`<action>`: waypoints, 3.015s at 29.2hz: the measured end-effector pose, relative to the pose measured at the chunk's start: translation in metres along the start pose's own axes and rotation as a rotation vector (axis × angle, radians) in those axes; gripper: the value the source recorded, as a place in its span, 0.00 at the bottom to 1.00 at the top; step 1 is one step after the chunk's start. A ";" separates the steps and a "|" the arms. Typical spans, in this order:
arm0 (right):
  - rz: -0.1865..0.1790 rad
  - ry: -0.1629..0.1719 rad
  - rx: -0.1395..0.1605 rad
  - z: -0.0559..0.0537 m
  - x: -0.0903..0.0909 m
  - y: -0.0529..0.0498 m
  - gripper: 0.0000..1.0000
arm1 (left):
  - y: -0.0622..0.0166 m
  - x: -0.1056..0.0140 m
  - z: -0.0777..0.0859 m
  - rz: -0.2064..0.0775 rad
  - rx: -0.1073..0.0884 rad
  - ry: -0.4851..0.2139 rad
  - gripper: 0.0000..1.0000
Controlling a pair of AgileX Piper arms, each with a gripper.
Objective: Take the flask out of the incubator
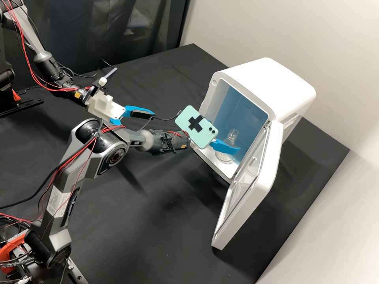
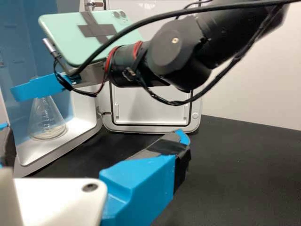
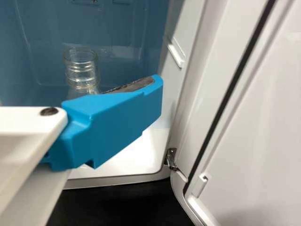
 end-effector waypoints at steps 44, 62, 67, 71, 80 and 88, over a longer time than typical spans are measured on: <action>-0.044 -0.128 -0.050 -0.016 0.067 -0.014 1.00 | 0.0000 0.000 0.000 0.000 0.000 0.000 1.00; -0.072 -0.132 -0.043 -0.014 0.088 -0.009 1.00 | 0.0000 0.000 0.000 0.000 0.000 0.000 1.00; -0.078 -0.133 -0.035 -0.015 0.092 -0.011 1.00 | 0.0000 0.000 0.000 0.000 -0.001 0.001 1.00; -0.087 -0.134 -0.049 -0.015 0.096 -0.014 1.00 | 0.0001 0.000 0.000 0.001 -0.003 0.003 1.00; -0.109 -0.148 -0.065 -0.002 0.108 -0.024 1.00 | 0.0001 0.000 0.000 0.001 -0.004 0.004 1.00; -0.129 -0.165 -0.090 0.005 0.112 -0.034 1.00 | 0.0001 0.000 0.000 0.001 -0.004 0.004 1.00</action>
